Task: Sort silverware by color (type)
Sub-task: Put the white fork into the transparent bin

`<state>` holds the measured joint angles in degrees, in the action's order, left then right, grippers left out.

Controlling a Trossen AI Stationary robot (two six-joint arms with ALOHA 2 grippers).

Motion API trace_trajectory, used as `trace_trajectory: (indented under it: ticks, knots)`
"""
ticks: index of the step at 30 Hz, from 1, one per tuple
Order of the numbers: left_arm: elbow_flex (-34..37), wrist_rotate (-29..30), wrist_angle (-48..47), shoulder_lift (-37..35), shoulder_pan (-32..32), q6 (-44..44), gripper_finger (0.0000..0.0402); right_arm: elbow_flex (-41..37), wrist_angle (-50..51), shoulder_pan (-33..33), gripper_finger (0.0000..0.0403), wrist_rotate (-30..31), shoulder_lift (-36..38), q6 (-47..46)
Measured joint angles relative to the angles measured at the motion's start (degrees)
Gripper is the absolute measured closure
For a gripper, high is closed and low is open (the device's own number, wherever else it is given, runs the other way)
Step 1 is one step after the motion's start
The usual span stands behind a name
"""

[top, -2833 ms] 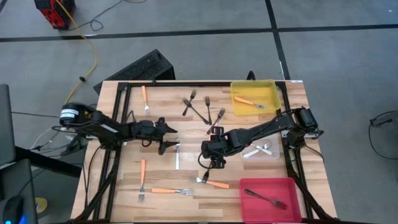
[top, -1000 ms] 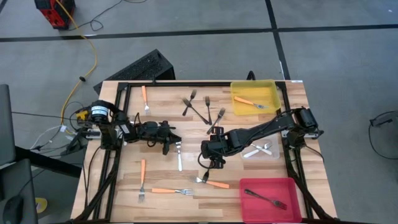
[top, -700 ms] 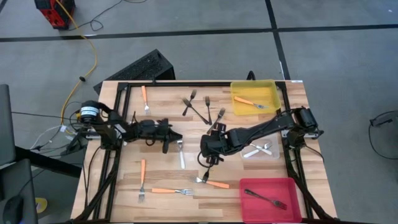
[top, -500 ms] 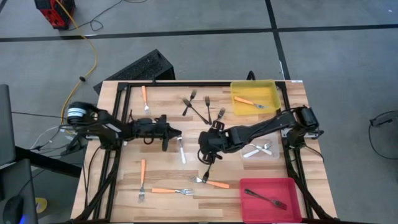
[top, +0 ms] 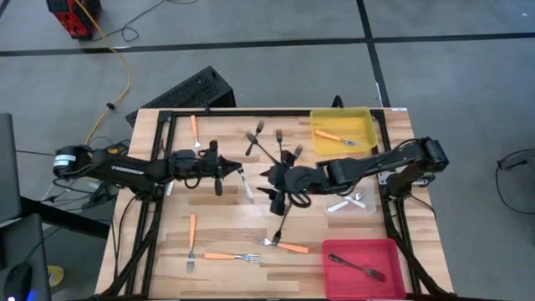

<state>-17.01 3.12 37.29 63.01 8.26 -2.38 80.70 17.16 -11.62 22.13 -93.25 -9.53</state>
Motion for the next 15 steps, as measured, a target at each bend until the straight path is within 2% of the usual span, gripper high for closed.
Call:
trace_trajectory:
  ticks: [7,9,12,15]
  knots:
    - [-4.99,0.62,-5.89,-6.25,-2.01,4.60,0.0401,-12.91,-15.20,2.04,0.0173,-5.83,7.72,0.91]
    - [-7.74,0.60,-5.90,-6.21,-3.04,5.59,0.0401,-17.12,-16.52,2.91,0.0173,-7.74,9.72,0.16]
    - [-10.07,0.64,-8.56,-6.28,-4.77,7.22,0.0401,-20.95,-21.46,3.58,0.0173,-10.98,10.80,-0.89]
    - [-12.13,2.16,-10.53,-5.81,-6.68,9.20,0.0401,-21.89,-24.08,3.48,0.0173,-11.26,9.45,-0.59]
